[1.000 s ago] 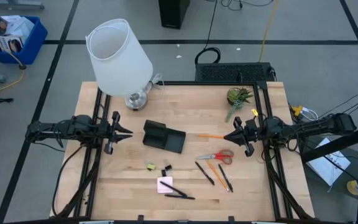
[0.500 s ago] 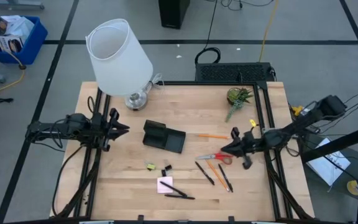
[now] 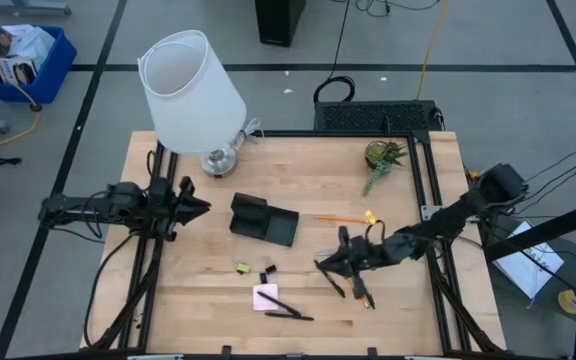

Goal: Pick and place office supplies into organizer
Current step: Put the green eraser into the black desk organizer

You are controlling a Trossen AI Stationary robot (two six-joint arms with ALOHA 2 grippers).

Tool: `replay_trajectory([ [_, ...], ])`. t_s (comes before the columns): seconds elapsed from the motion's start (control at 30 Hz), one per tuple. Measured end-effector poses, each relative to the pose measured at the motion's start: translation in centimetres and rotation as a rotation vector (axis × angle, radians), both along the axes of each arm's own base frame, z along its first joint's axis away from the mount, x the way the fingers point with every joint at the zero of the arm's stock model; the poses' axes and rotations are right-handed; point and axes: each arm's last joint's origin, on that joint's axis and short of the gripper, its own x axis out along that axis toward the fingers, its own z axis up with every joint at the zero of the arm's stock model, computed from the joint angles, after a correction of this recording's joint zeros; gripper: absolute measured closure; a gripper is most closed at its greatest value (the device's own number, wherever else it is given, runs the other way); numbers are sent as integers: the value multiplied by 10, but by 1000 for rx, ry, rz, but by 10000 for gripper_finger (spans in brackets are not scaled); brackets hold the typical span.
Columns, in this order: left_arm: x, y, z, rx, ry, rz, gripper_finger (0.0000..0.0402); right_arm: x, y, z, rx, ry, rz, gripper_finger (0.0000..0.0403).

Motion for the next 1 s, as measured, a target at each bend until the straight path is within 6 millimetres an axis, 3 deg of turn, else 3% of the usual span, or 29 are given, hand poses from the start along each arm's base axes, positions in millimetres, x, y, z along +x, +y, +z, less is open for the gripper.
replay_trajectory([
  [0.17,5,0,-3,2,44,0,334,33,12,-15,-23,68,-24,384],
  [0.37,11,0,-6,7,81,15,334,84,19,-27,-86,153,-64,302],
  [0.53,14,0,-9,9,110,18,334,116,33,-22,-164,137,-59,249],
  [0.73,16,0,-10,4,124,14,334,142,47,-27,-232,178,-53,241],
  [0.87,16,-1,-8,4,106,10,334,158,50,-42,-258,213,-68,244],
  [1.0,16,-4,-8,-65,115,-82,334,161,48,-49,-262,233,-56,243],
])
